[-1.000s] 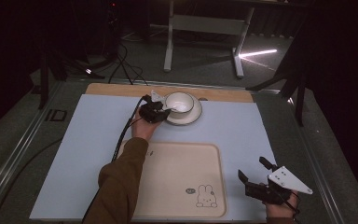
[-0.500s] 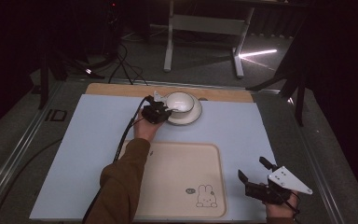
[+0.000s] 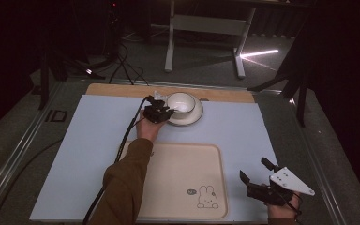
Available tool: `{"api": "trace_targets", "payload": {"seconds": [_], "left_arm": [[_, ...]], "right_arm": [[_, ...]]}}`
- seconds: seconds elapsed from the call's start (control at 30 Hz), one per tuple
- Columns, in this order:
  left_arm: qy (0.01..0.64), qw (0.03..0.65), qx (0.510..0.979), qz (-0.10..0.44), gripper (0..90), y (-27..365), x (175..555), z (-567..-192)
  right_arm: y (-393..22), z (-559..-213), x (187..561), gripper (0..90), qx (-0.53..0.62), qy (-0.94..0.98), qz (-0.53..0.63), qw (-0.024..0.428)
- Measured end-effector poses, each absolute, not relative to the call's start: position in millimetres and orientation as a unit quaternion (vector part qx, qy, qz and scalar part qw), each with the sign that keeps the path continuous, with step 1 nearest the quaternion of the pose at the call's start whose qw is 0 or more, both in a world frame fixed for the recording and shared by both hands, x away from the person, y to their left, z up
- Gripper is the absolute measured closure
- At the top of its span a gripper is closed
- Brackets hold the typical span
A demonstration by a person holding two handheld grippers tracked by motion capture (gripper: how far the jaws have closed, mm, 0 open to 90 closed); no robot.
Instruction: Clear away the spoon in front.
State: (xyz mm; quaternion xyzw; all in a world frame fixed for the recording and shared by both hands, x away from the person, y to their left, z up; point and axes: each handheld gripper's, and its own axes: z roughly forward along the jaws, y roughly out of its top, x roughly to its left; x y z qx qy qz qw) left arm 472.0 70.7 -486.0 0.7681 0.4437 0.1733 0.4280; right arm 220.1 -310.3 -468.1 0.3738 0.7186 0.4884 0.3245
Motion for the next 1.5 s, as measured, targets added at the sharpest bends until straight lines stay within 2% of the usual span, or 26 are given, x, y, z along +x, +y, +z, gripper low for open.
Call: {"api": "trace_targets", "payload": {"seconds": [0.2, 1.13, 1.5], "left_arm": [[0.436, 0.427, 0.772, 0.175, 73.7, 68.2, 469.2, -483.7], [0.426, 0.443, 0.761, 0.207, 74.3, 74.4, 439.3, -443.5], [0.433, 0.453, 0.748, 0.22, 74.3, 94.2, 417.5, -428.9]], "right_arm": [[-310.1, -468.3, 220.4, 10.8, 0.373, 0.719, 0.488, 0.324], [-310.1, -469.1, 220.9, 10.8, 0.369, 0.723, 0.489, 0.32], [-310.3, -469.2, 220.8, 10.8, 0.369, 0.723, 0.489, 0.32]]}}
